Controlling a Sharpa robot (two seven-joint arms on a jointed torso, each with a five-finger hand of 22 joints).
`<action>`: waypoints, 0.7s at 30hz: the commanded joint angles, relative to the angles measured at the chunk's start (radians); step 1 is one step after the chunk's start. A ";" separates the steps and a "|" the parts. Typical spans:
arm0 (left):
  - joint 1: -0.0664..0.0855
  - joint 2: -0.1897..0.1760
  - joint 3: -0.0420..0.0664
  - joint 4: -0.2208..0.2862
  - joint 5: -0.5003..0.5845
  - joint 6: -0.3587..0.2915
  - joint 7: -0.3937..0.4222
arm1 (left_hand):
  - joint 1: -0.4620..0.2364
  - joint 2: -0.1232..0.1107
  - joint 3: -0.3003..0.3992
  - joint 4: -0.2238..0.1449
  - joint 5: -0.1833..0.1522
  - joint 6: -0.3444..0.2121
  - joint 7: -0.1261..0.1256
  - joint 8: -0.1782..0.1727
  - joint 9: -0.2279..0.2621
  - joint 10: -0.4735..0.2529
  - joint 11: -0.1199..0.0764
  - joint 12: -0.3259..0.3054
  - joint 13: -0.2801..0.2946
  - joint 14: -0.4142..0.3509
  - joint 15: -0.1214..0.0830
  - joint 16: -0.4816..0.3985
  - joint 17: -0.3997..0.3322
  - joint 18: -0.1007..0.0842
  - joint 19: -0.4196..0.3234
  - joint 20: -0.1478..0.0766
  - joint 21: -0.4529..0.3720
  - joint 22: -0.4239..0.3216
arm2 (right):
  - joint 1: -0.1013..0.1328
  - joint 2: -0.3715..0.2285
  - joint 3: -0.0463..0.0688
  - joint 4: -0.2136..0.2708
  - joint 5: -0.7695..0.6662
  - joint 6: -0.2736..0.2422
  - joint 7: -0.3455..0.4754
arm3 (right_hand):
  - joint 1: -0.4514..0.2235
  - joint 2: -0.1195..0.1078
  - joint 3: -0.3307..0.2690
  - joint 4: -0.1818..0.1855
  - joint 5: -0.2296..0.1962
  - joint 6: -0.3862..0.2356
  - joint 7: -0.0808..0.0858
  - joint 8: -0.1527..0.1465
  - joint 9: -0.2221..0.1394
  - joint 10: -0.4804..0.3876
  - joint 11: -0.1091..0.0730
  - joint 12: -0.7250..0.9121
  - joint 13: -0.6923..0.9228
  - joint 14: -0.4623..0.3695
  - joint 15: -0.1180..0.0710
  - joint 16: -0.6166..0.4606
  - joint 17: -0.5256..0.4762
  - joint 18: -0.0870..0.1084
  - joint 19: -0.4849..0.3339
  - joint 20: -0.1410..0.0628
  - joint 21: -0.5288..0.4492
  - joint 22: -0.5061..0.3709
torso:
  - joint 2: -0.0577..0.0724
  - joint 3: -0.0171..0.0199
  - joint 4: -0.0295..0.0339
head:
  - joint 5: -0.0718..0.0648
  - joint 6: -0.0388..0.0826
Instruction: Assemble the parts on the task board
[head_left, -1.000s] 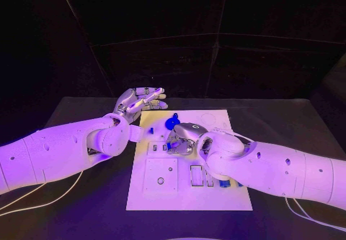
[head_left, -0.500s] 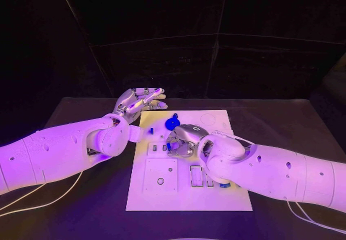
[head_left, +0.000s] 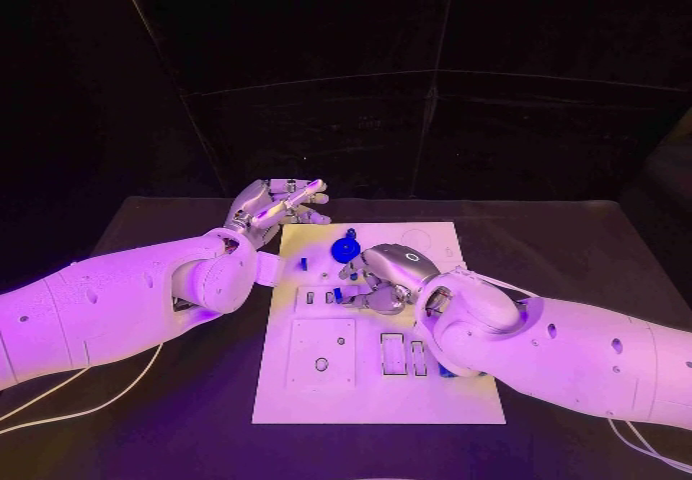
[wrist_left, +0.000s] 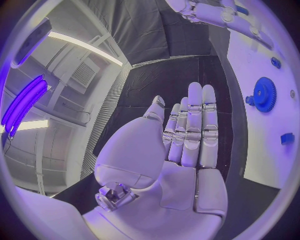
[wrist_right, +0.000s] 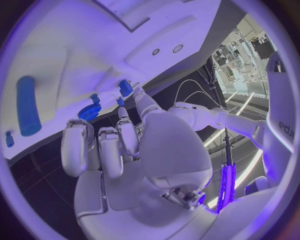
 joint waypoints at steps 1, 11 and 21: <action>0.002 -0.005 0.001 -0.012 -0.103 -0.046 -0.089 | -0.013 -0.003 -0.015 0.007 0.003 0.041 -0.019 0.011 0.005 0.076 -0.028 0.023 0.014 0.101 -0.032 0.075 0.065 0.008 0.076 -0.033 0.053 0.026 | 0.006 -0.029 0.005 0.026 0.045 -0.064 0.175 | -0.003 -0.010 -0.006 0.002 -0.005 -0.006 0.001 0.000 0.001 -0.002 -0.001 0.001 0.061 0.101 0.008 0.004 0.236 -0.013 0.004 0.005 0.001 0.001 | -0.005 0.0003 0.0004 | 0.000 0.003; 0.011 -0.028 0.001 -0.061 -0.419 0.064 -0.442 | -0.053 -0.026 -0.056 0.045 0.003 0.095 -0.061 0.043 0.037 0.200 -0.080 0.203 0.177 0.172 -0.080 0.966 0.910 -0.014 0.183 -0.092 0.346 0.272 | 0.040 -0.207 0.047 0.140 0.227 0.039 0.303 | 0.032 0.004 -0.010 -0.004 0.010 0.026 -0.006 0.024 0.008 -0.003 -0.007 0.000 0.057 0.100 0.004 0.002 0.231 -0.012 0.003 0.004 0.000 -0.001 | -0.028 0.0023 0.0009 | 0.006 -0.003; 0.055 -0.043 0.001 -0.007 -0.744 0.279 -0.777 | -0.132 -0.012 -0.125 0.160 0.002 0.079 -0.098 0.184 0.181 0.101 -0.100 0.747 0.718 0.213 -0.097 1.292 1.225 -0.090 0.267 -0.112 0.910 0.952 | 0.093 -0.289 0.083 0.113 0.484 -0.009 0.349 | 0.035 0.017 -0.026 0.007 0.047 0.035 -0.010 0.033 0.006 -0.061 -0.012 -0.078 -0.014 0.079 -0.002 -0.041 0.151 0.009 -0.053 -0.002 -0.053 -0.106 | -0.057 0.0045 0.0056 | 0.007 -0.020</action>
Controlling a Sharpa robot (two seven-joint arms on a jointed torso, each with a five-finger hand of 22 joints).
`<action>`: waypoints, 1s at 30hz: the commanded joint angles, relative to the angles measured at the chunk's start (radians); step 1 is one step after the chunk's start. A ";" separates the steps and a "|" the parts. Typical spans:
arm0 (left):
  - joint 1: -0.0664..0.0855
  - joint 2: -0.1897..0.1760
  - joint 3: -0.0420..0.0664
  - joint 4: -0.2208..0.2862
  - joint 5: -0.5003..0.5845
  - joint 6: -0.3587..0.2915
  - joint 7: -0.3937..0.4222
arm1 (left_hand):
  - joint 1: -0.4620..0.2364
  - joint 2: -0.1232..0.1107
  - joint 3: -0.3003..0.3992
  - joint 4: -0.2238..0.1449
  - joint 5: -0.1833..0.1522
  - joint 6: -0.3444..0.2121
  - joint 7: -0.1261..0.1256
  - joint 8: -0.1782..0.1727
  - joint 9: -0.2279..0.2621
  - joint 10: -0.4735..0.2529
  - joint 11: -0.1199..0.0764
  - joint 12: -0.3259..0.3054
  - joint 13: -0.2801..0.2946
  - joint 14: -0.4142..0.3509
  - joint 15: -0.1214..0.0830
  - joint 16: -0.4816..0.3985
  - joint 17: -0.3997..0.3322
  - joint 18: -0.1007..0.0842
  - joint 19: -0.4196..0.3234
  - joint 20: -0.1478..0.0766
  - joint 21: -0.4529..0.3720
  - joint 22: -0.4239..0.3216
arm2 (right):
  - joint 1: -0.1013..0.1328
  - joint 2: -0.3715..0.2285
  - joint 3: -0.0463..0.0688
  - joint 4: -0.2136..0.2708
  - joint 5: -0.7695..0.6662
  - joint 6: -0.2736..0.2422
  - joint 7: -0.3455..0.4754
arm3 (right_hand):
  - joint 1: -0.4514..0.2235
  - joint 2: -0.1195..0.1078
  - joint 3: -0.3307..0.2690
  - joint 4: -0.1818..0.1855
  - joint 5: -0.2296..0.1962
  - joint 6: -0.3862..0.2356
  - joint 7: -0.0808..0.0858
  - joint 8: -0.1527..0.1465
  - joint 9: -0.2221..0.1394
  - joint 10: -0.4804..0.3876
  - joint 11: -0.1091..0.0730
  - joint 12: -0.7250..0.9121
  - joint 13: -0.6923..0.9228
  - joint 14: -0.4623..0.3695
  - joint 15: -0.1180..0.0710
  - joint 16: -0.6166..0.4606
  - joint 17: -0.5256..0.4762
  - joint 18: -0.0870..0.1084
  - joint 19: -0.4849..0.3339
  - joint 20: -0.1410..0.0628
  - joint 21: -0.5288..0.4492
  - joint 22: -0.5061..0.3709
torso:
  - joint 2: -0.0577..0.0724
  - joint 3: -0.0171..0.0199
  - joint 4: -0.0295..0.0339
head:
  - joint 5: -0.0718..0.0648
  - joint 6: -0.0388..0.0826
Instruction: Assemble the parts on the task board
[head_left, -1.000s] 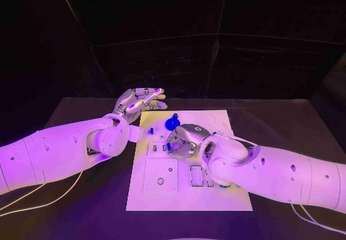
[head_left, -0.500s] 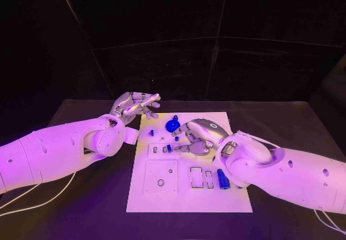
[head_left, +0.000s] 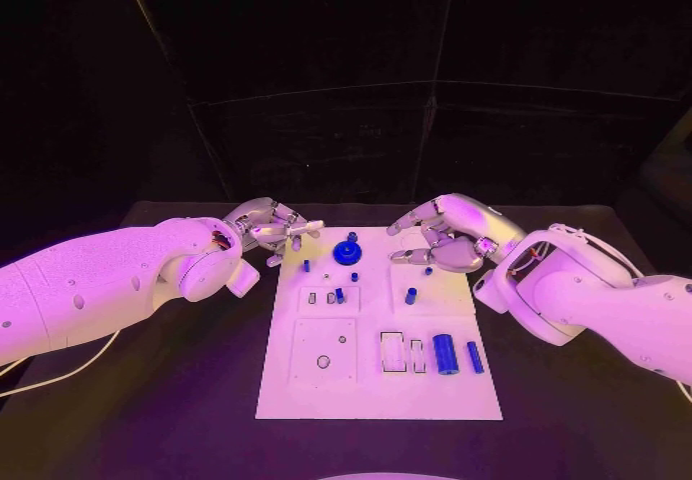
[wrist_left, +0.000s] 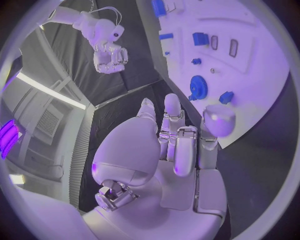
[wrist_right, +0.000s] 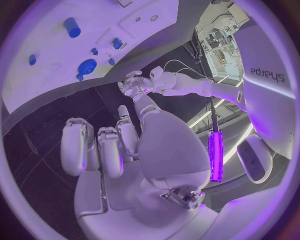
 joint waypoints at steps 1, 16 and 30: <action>0.009 0.004 0.001 0.018 -0.221 0.144 -0.228 | -0.021 0.012 -0.011 0.028 0.001 -0.003 -0.010 0.035 0.038 0.008 -0.004 0.111 0.114 0.104 -0.011 0.021 0.263 -0.026 0.025 -0.003 0.082 0.111 | 0.010 -0.005 0.003 -0.023 0.175 -0.021 0.057 | 0.006 0.007 -0.009 0.000 0.006 0.004 0.000 0.005 -0.002 -0.026 -0.001 -0.035 -0.020 0.073 -0.006 -0.019 0.144 0.011 -0.026 -0.002 -0.025 -0.046 | -0.016 0.0016 0.0064 | 0.001 -0.006; 0.052 0.111 -0.051 -0.003 -0.363 0.289 -0.447 | -0.088 0.054 -0.059 0.029 -0.014 -0.067 -0.022 0.159 0.194 0.021 -0.021 0.266 0.275 0.104 -0.024 0.021 0.263 -0.052 0.073 -0.015 0.198 0.283 | 0.026 0.038 0.007 -0.153 0.241 -0.035 0.026 | 0.018 0.004 -0.021 -0.002 0.029 0.003 -0.003 0.008 -0.003 -0.030 -0.004 -0.049 -0.036 0.070 -0.009 -0.032 0.128 0.016 -0.036 -0.006 -0.044 -0.074 | -0.033 0.0062 0.0116 | 0.004 -0.023; 0.072 0.193 -0.096 -0.048 -0.372 0.298 -0.467 | -0.108 0.054 -0.076 0.029 -0.021 -0.083 -0.024 0.184 0.233 0.028 -0.023 0.291 0.301 0.104 -0.025 0.021 0.263 -0.057 0.081 -0.017 0.216 0.313 | 0.026 0.061 0.007 -0.179 0.226 -0.011 0.000 | 0.020 0.004 -0.022 -0.003 0.029 0.003 -0.003 0.009 -0.003 -0.032 -0.004 -0.052 -0.039 0.069 -0.010 -0.034 0.124 0.017 -0.040 -0.006 -0.048 -0.081 | -0.031 0.0048 0.0108 | 0.006 -0.021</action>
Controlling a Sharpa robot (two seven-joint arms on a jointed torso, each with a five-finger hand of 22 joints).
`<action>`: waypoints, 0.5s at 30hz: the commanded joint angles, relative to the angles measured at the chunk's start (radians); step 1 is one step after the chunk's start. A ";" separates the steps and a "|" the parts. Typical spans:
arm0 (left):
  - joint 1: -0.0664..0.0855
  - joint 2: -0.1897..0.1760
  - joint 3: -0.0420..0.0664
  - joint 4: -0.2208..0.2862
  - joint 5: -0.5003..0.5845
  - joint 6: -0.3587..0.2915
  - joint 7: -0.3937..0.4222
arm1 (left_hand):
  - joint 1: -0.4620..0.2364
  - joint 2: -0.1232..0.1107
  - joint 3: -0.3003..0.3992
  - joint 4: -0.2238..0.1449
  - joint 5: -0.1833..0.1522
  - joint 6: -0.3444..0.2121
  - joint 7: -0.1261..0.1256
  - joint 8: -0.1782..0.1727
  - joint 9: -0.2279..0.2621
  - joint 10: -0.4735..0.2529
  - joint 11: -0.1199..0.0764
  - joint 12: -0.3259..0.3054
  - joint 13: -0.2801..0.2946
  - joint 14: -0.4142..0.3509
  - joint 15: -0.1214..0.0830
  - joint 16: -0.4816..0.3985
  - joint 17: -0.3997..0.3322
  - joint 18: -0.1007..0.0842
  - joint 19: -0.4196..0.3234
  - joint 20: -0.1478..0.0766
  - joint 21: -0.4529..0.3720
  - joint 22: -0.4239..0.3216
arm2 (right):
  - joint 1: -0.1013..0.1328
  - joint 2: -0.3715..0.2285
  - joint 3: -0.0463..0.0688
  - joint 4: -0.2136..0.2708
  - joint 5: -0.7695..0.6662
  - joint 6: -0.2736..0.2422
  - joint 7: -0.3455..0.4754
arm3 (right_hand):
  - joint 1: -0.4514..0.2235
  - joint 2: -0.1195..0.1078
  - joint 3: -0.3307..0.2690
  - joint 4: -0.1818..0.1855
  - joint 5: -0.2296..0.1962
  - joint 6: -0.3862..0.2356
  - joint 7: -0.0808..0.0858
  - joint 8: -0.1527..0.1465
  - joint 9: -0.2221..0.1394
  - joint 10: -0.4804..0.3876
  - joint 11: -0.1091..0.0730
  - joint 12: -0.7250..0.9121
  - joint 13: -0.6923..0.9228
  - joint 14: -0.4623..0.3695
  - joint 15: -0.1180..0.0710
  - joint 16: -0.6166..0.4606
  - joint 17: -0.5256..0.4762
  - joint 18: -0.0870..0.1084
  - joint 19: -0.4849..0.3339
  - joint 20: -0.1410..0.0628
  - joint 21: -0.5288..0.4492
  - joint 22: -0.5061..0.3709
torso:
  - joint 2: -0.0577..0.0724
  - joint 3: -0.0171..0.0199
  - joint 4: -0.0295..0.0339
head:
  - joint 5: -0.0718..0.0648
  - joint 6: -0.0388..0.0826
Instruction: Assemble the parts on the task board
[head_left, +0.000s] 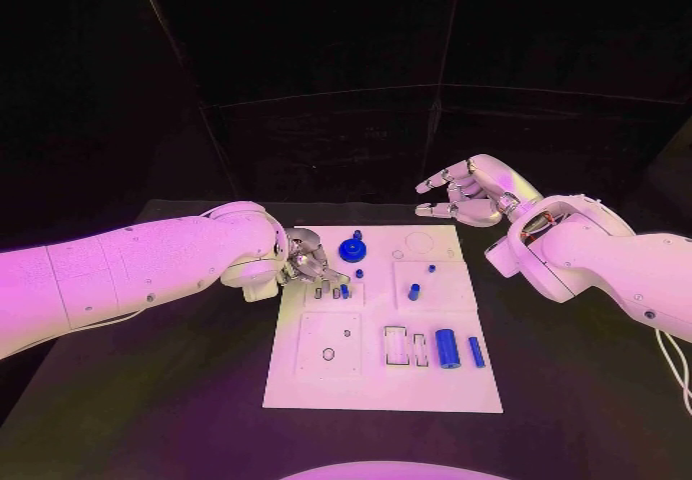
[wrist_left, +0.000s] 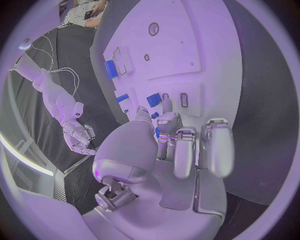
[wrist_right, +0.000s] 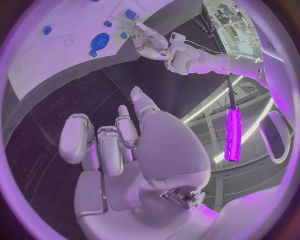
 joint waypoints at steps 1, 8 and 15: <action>0.004 0.012 -0.003 -0.005 -0.018 0.017 -0.023 | -0.012 0.000 -0.007 -0.001 -0.005 -0.006 -0.001 0.007 0.004 0.005 0.000 0.007 0.002 0.107 -0.008 0.003 0.263 -0.018 0.019 -0.004 0.007 0.002 | 0.003 0.004 0.001 -0.003 -0.005 0.013 -0.014 | 0.006 -0.001 -0.006 -0.002 0.003 0.003 -0.003 0.005 -0.001 -0.007 0.001 -0.007 -0.003 0.069 -0.010 -0.004 0.122 0.018 -0.009 -0.002 -0.007 -0.005 | 0.002 -0.0014 -0.0001 | 0.000 0.002; 0.005 0.038 -0.007 -0.022 -0.019 0.018 -0.024 | 0.005 0.002 -0.002 -0.009 0.003 -0.017 -0.001 0.015 0.019 0.005 0.000 0.013 0.008 0.107 -0.008 0.003 0.263 -0.020 0.022 -0.004 0.013 0.014 | 0.003 0.010 0.001 -0.008 -0.016 0.033 -0.023 | 0.007 0.001 -0.010 0.000 0.021 0.002 -0.003 0.006 -0.002 -0.009 0.000 -0.010 -0.007 0.068 -0.010 -0.007 0.120 0.018 -0.010 -0.003 -0.011 -0.011 | 0.003 -0.0008 -0.0001 | -0.001 0.001; 0.005 0.056 -0.007 -0.030 -0.015 0.024 -0.025 | 0.013 0.004 0.002 -0.011 0.005 -0.020 -0.001 0.019 0.026 0.006 0.000 0.016 0.012 0.107 -0.008 0.003 0.263 -0.021 0.023 -0.004 0.016 0.019 | 0.003 0.014 0.001 -0.009 -0.019 0.041 -0.028 | 0.008 0.003 -0.013 0.001 0.036 0.001 -0.003 0.007 -0.002 -0.010 0.000 -0.014 -0.011 0.068 -0.011 -0.010 0.117 0.019 -0.011 -0.003 -0.015 -0.016 | 0.004 -0.0018 -0.0004 | -0.001 -0.005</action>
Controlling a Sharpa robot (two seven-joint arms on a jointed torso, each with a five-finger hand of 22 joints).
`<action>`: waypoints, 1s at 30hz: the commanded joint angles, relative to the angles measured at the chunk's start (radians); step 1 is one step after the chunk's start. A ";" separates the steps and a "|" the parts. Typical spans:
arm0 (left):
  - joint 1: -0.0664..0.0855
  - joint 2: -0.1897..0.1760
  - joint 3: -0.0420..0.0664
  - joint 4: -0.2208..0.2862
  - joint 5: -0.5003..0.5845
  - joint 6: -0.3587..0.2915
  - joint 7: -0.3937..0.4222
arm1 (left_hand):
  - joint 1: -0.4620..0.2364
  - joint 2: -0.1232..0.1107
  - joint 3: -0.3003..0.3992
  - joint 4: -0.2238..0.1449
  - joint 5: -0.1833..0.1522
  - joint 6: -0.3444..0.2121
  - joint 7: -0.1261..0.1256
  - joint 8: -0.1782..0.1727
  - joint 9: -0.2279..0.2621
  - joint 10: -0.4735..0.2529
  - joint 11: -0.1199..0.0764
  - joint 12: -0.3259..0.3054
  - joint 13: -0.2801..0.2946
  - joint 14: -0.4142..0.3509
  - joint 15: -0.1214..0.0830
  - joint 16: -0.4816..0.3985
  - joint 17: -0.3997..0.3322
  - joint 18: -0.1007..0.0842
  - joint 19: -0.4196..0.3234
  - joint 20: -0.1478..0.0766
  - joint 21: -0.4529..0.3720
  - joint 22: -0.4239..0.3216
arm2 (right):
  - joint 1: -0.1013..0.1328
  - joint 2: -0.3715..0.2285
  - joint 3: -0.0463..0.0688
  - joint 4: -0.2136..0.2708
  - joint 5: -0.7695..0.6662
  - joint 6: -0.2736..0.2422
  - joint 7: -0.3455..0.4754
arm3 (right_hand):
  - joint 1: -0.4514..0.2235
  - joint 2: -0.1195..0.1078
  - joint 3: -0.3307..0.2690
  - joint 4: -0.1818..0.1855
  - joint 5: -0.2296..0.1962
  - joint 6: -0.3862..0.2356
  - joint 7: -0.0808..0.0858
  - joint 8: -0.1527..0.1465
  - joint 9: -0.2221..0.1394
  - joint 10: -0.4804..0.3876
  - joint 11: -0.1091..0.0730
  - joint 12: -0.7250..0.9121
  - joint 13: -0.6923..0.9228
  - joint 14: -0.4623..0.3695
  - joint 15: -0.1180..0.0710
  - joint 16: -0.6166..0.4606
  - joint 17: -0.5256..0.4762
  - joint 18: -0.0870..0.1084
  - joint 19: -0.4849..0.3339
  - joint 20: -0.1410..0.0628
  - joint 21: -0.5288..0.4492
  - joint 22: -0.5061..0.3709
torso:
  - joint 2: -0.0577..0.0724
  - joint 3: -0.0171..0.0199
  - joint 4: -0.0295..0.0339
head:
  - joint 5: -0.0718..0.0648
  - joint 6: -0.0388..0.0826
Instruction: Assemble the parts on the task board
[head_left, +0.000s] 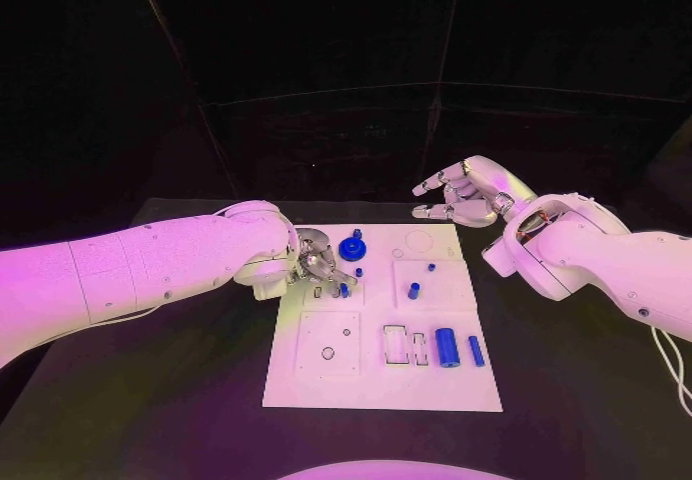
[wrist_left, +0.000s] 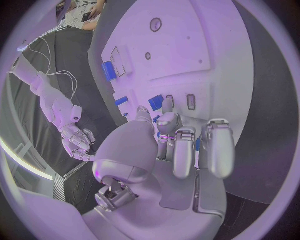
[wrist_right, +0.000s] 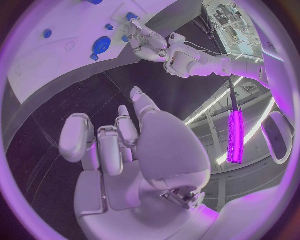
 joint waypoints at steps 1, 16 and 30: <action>0.002 0.005 0.000 -0.001 -0.004 0.012 -0.008 | 0.008 -0.002 0.000 -0.004 0.005 -0.008 -0.003 0.005 0.001 0.006 0.000 0.005 0.001 0.104 -0.004 0.003 0.263 -0.006 0.023 -0.004 0.004 0.018 | 0.003 0.002 0.001 0.000 -0.010 0.018 -0.006 | 0.008 0.003 -0.007 0.001 0.008 0.001 -0.003 0.007 -0.001 -0.010 0.000 -0.004 -0.002 0.070 -0.008 -0.006 0.117 0.019 -0.009 0.000 -0.005 -0.002 | 0.001 -0.0006 -0.0008 | 0.000 -0.003; 0.002 0.016 0.000 -0.011 -0.002 0.022 -0.010 | 0.016 0.003 0.006 -0.006 0.007 -0.011 -0.003 0.009 0.010 0.008 0.000 0.008 0.005 0.104 -0.004 0.003 0.263 -0.007 0.025 -0.004 0.009 0.026 | 0.002 0.017 0.001 -0.016 -0.010 0.027 -0.014 | 0.004 0.005 -0.010 0.005 0.013 0.001 -0.003 0.008 -0.001 -0.010 0.000 -0.005 -0.004 0.070 -0.008 -0.008 0.114 0.020 -0.011 -0.001 -0.008 -0.008 | 0.000 0.0002 0.0016 | -0.005 -0.007; 0.002 0.033 0.001 -0.028 -0.002 0.062 -0.013 | 0.042 0.001 0.016 -0.017 0.007 -0.016 -0.005 0.021 0.029 0.010 -0.001 0.015 0.012 0.104 -0.005 0.003 0.263 -0.009 0.027 -0.004 0.015 0.037 | 0.002 0.024 0.001 -0.027 -0.010 0.034 -0.020 | 0.001 0.005 -0.012 0.007 0.014 0.002 -0.003 0.008 -0.001 -0.010 0.000 -0.005 -0.004 0.070 -0.009 -0.009 0.113 0.021 -0.012 -0.001 -0.010 -0.011 | 0.001 0.0003 -0.0006 | -0.014 -0.013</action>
